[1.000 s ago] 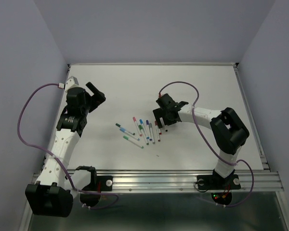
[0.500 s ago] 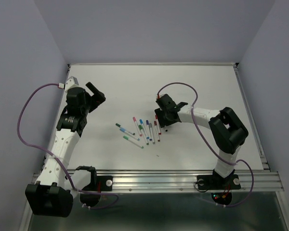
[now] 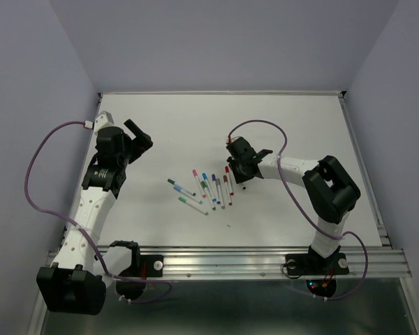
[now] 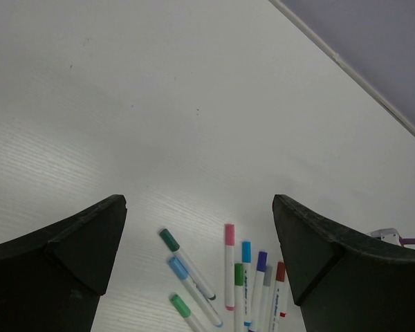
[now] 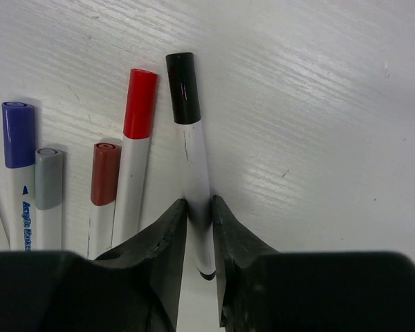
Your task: Open the pen caps
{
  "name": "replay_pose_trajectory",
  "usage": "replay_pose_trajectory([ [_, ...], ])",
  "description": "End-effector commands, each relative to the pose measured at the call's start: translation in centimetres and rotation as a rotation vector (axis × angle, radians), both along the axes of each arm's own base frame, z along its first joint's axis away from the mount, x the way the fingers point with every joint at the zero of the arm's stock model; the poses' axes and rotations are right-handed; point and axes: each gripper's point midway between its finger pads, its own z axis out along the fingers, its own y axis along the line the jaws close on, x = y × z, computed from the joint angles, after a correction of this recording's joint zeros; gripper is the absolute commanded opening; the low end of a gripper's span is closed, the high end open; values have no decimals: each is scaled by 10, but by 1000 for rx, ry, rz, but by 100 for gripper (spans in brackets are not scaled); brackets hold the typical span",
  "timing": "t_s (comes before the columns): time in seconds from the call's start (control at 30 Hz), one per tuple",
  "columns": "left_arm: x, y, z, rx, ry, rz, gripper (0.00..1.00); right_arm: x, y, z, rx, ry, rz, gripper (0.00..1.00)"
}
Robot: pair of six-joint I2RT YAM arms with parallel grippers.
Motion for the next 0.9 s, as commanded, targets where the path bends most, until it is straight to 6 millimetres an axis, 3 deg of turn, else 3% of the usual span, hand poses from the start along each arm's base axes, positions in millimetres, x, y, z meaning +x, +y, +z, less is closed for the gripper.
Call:
replay_pose_trajectory([
  [0.0,-1,4,17,20,-48,9,99,-28,-6,-31,-27,108,26,23],
  [0.2,-3,5,17,22,-36,13,99,-32,-9,-44,-53,134,32,1],
  [0.3,-3,3,21,20,-39,0,99,-23,-13,-41,-69,90,-3,1],
  [0.43,-3,-9,26,-11,-56,-58,99,0,-5,-6,-10,-48,-30,1],
  [0.6,-6,-56,42,-110,-132,-309,99,11,22,85,241,-257,29,1],
  [0.77,-16,-97,60,-191,-217,-493,99,-6,33,150,417,-359,123,1],
  [0.87,-27,-124,67,-211,-239,-581,99,-22,42,163,487,-343,201,1],
])
